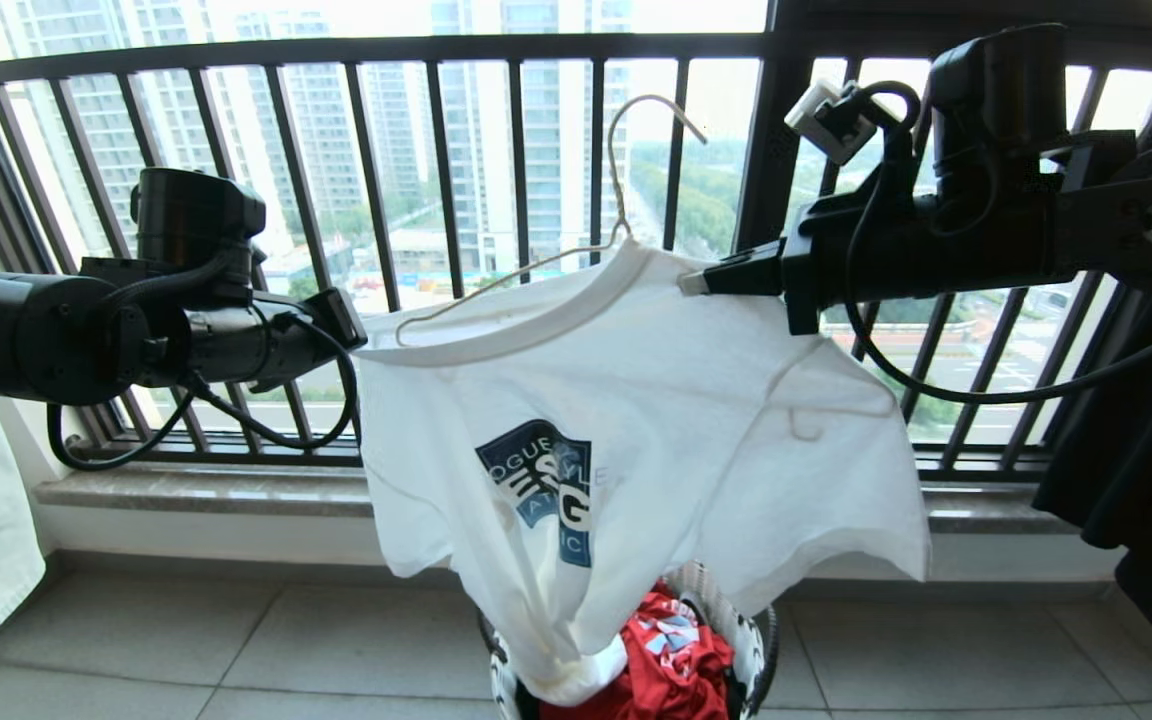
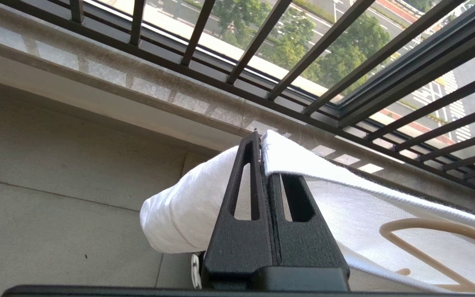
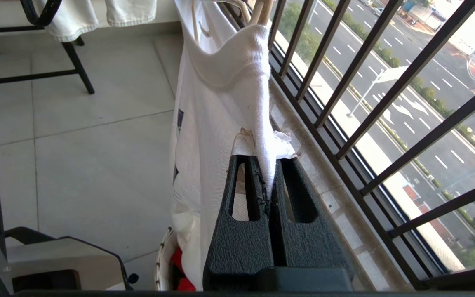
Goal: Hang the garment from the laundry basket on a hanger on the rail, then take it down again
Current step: Hang the clothes on the clothes rack
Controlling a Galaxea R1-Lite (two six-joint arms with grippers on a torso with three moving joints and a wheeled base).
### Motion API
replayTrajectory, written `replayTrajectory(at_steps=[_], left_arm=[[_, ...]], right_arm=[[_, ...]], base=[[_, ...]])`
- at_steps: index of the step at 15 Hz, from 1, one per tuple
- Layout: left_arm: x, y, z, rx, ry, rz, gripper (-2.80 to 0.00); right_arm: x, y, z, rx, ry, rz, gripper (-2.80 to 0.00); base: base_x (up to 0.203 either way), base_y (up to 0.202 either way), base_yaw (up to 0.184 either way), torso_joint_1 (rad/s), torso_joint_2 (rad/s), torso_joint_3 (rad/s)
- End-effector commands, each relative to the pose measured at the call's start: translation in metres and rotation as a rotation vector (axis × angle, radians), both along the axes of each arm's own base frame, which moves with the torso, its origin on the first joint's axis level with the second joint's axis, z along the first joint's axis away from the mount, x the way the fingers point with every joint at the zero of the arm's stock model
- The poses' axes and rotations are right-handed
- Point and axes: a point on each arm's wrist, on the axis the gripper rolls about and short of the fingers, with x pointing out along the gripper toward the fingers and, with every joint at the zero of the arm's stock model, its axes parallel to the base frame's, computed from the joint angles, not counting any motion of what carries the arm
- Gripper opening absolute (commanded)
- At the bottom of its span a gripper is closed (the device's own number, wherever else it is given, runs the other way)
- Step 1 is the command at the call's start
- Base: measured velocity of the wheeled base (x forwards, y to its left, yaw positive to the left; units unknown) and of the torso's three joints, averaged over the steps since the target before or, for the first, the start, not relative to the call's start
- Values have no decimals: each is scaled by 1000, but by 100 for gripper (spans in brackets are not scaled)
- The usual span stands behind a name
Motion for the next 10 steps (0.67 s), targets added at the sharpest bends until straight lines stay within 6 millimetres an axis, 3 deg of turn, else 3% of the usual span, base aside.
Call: replayTrajectory(at_steps=[1, 5, 10], left_arm=[[0, 0, 0, -3, -2, -1, -280], [-2, 0, 2, -3, -7, -3, -280], [-6, -7, 5, -13, -10, -30, -280]], right_arm=[[6, 7, -12, -19, 23, 19, -280], [8, 14, -21, -38, 38, 37, -280], [10, 49, -41, -78, 72, 71, -280]], base=[[0, 0, 0, 0, 0, 0], [0, 0, 0, 0, 0, 0], [0, 0, 0, 0, 0, 0]])
